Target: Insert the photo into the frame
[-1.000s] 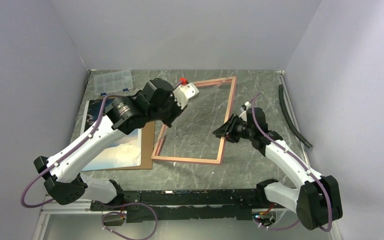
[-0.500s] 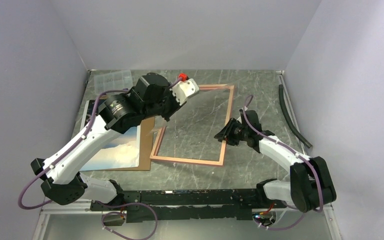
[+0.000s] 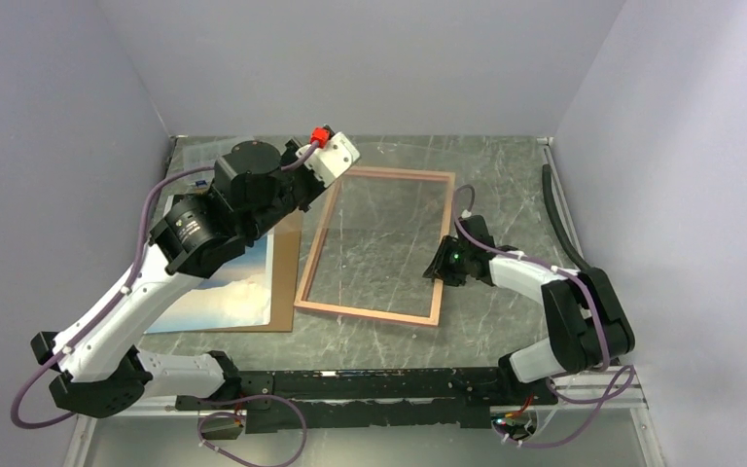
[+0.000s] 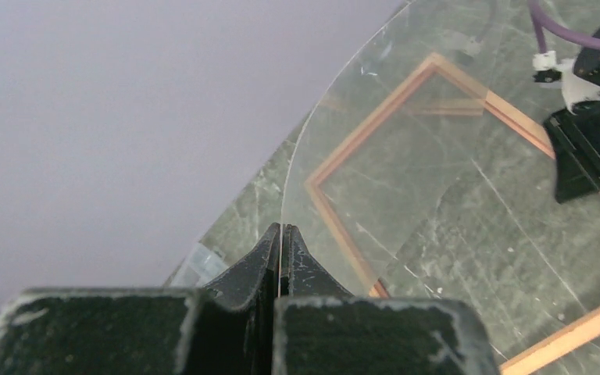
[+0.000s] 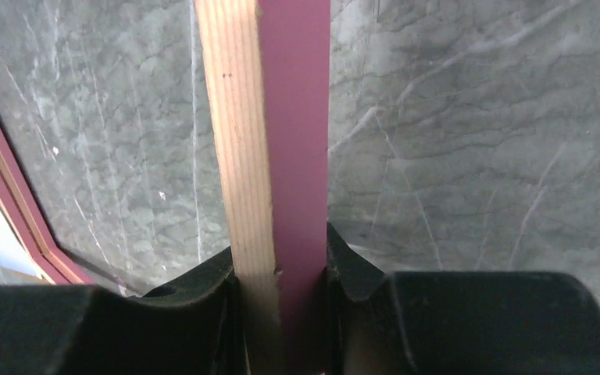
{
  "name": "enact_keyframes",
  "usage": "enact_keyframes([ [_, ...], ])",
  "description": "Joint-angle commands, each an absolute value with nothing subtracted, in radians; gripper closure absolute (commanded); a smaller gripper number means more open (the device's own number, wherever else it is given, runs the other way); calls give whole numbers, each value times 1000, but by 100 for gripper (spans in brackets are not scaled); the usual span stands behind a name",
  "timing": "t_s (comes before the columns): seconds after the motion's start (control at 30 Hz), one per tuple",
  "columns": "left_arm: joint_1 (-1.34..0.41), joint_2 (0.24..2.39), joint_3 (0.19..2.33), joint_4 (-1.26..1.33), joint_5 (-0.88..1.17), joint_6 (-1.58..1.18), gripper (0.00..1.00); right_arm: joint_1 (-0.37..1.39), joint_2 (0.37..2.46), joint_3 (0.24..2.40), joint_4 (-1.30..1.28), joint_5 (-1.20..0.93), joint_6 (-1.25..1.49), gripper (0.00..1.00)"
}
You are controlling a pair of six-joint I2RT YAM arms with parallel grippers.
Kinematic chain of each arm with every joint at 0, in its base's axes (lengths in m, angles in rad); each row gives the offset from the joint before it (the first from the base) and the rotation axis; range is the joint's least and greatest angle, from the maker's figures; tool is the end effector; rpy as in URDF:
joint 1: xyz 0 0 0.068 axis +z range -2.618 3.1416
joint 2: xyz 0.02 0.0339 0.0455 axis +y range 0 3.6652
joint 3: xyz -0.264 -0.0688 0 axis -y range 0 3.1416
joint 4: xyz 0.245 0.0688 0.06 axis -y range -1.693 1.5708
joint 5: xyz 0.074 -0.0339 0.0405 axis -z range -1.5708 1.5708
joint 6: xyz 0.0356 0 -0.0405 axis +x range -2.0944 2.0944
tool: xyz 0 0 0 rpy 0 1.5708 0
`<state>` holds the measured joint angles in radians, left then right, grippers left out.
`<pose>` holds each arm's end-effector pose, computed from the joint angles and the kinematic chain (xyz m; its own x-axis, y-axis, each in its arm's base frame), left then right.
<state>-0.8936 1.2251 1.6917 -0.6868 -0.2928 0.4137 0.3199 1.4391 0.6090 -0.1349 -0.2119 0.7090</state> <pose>0.1508 -0.1711 0.5021 0.1037 0.4853 -0.8682 0.5766 0.6819 0.4500 0.2415 0.0879 0.1455 -0.8665 0.3835 -0.3196 0.1884 0.8441 0.5020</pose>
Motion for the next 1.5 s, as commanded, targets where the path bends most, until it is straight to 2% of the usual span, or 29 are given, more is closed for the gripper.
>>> enact_keyframes([
  [0.0,-893,1196,1655,-506,-400,470,97,358,1498,668,-247,-87,679,100],
  [0.1,-893,1187,1644,-521,-393,463,97,378,1537,680,-262,-57,695,100],
  [0.13,-893,1184,1641,-528,-389,464,97,379,1544,682,-264,-52,702,96],
  [0.23,-892,1173,1627,-543,-378,473,97,379,1544,679,-266,-49,709,74],
  [0.27,-891,1171,1625,-551,-375,474,97,379,1533,678,-266,-49,712,62],
  [0.3,-892,1169,1624,-559,-374,475,97,379,1520,675,-264,-52,713,54],
  [0.37,-892,1163,1608,-566,-371,480,97,379,1483,678,-266,-55,715,47],
  [0.73,-892,1144,1573,-591,-362,455,97,378,1432,720,-347,-9,691,27],
  [0.87,-892,1144,1577,-586,-382,463,97,380,1381,742,-414,73,713,16],
  [1.07,-892,1126,1543,-437,-519,578,97,521,1303,866,-487,236,744,4],
  [1.23,-892,1101,1522,-377,-570,638,97,709,1447,1039,-478,278,749,0],
  [1.47,-869,1071,1510,-358,-643,715,97,906,1878,1493,-507,279,698,0],
])
